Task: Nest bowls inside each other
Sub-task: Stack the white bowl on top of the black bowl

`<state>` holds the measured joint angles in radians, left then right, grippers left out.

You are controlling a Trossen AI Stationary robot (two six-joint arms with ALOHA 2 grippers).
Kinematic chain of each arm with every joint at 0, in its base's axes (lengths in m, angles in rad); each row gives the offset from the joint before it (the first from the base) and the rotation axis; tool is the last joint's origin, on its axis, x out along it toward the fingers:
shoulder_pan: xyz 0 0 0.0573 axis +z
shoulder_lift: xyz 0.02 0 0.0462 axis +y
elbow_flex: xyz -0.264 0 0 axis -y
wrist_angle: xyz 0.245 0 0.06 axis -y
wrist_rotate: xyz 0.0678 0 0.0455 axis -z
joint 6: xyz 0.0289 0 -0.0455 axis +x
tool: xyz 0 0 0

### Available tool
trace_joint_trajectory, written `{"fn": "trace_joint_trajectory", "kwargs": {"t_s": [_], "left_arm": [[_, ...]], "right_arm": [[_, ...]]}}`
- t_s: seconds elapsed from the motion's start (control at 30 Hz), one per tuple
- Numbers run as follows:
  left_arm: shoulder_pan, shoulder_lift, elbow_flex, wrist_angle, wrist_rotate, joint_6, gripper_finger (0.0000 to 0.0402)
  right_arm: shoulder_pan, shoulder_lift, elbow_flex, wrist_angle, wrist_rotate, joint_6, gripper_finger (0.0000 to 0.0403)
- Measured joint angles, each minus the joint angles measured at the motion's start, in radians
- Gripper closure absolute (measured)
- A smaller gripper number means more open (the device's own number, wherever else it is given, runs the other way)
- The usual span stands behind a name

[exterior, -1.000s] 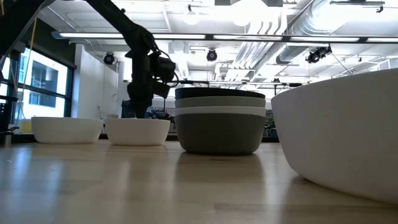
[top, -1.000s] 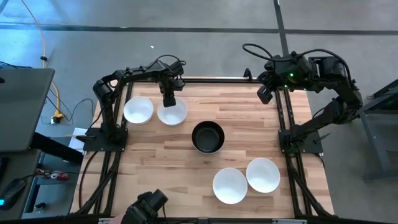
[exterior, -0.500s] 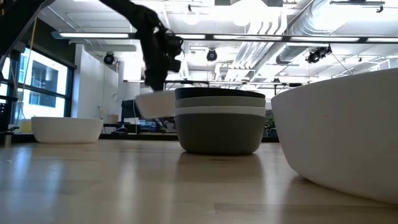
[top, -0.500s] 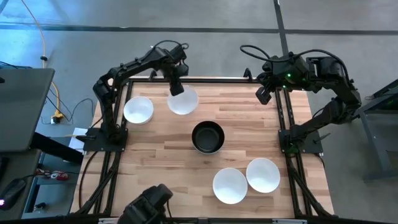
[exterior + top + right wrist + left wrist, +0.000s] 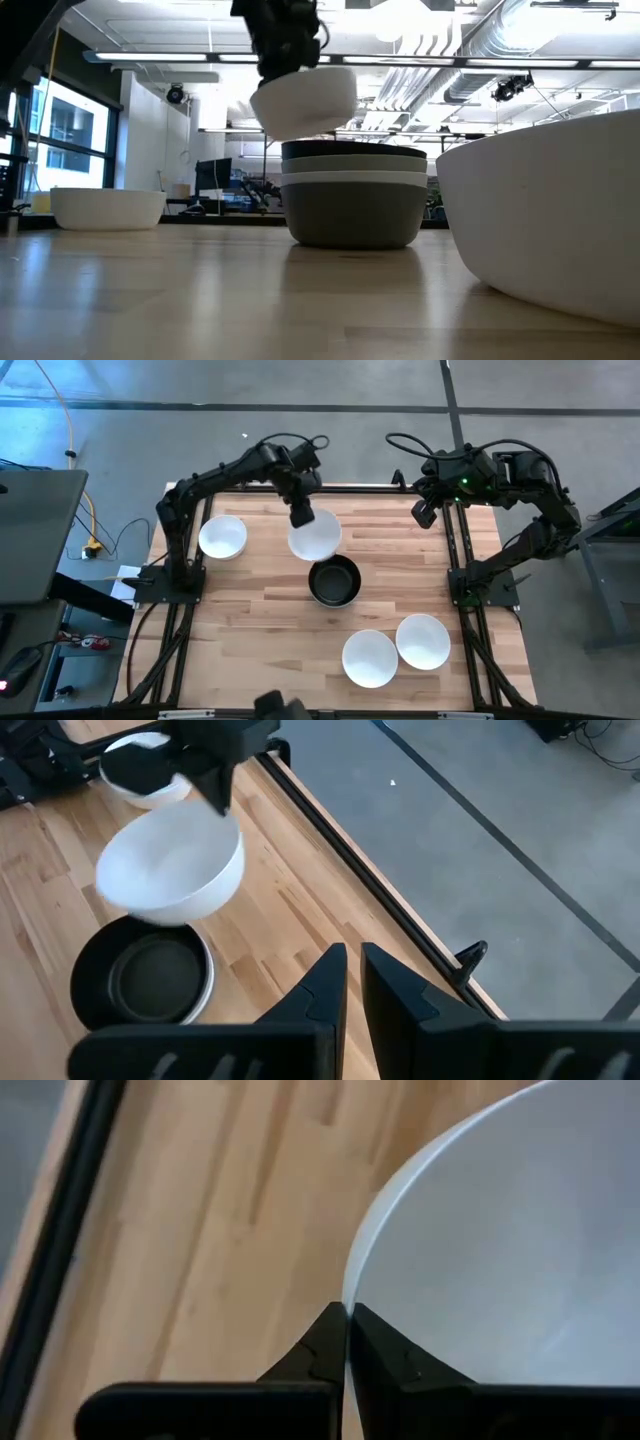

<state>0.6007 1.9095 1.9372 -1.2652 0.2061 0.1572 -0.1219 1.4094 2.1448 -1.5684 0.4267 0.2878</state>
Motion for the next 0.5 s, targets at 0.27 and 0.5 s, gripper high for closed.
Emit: {"fn": "trace_joint_trajectory", "kwargs": {"t_s": [0.27,0.5], "left_arm": [[-0.126,0.011,0.006,0.031,-0.025,-0.128,0.0402],[-0.206,0.066,0.006,0.09,-0.034,-0.203,0.0401]], "right_arm": [[0.0,0.0,0.0,0.001,0.0,0.002,0.0379],[0.0,0.0,0.0,0.0,-0.013,0.022,0.0379]]}}
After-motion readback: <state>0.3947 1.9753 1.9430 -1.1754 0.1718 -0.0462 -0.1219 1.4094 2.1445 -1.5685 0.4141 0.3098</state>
